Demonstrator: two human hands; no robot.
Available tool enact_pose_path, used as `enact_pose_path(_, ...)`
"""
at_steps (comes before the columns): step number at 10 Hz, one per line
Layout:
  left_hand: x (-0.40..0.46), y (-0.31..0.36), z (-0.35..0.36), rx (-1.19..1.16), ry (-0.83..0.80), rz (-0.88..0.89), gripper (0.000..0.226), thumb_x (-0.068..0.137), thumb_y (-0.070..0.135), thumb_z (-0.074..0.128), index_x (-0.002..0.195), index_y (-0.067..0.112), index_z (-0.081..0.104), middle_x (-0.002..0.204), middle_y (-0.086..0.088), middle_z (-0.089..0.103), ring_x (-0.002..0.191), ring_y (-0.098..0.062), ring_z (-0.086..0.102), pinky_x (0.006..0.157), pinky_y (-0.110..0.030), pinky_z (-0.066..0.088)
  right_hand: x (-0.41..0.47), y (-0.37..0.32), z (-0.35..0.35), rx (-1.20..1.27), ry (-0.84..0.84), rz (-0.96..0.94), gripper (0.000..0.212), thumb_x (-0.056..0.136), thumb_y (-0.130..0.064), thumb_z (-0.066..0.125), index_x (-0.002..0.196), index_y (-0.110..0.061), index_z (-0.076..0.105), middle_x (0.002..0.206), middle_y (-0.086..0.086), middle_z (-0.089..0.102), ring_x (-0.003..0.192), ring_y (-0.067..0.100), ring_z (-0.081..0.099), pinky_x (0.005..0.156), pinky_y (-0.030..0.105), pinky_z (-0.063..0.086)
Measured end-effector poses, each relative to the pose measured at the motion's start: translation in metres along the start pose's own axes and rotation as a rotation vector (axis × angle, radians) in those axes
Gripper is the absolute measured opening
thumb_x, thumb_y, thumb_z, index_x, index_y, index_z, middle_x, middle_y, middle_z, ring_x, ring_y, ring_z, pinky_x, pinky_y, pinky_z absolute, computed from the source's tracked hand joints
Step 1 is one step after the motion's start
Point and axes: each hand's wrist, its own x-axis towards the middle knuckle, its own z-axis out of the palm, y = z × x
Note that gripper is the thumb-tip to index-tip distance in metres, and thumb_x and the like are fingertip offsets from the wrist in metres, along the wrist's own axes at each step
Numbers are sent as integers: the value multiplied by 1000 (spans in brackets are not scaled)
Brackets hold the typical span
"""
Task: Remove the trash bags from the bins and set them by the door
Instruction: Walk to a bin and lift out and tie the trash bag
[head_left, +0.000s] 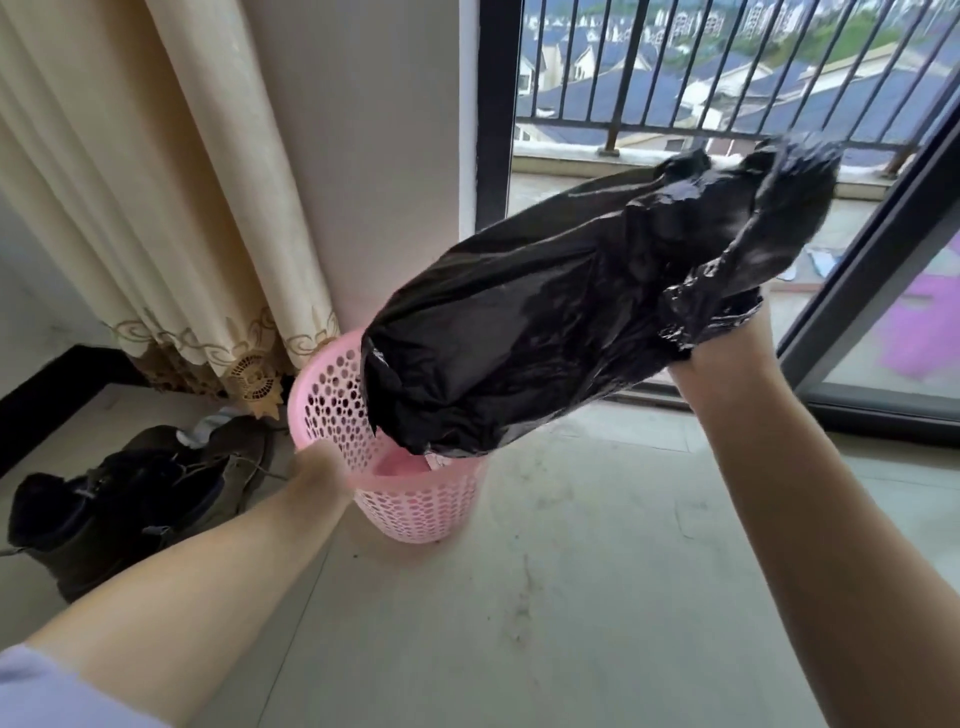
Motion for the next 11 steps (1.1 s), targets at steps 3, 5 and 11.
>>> enact_pose_path(3, -67, 25, -5, 73, 106, 10, 48, 89, 3, 32, 135, 3, 44, 131, -18, 53, 113, -38, 56, 95, -49, 49, -12, -13, -14, -259, 111, -59, 18, 81, -11, 53, 72, -22, 65, 73, -5, 65, 74, 18, 59, 76, 34, 48)
enact_pose_path(5, -76, 26, -3, 184, 200, 128, 45, 89, 5, 41, 133, 0, 42, 134, -21, 52, 118, -35, 55, 94, -40, 48, -46, 76, -74, -1003, 81, 297, 26, 88, 1, 47, 76, -21, 55, 78, 1, 59, 78, 18, 54, 72, 33, 41)
enact_pose_path(11, -246, 2, 75, 420, -910, 125, 37, 92, 12, 55, 127, 10, 44, 106, -6, 59, 83, -15, 61, 60, -27, 58, -45, 96, -91, -1289, -59, 338, 42, 85, -12, 60, 124, -7, 45, 120, 10, 47, 111, 24, 49, 87, 22, 36)
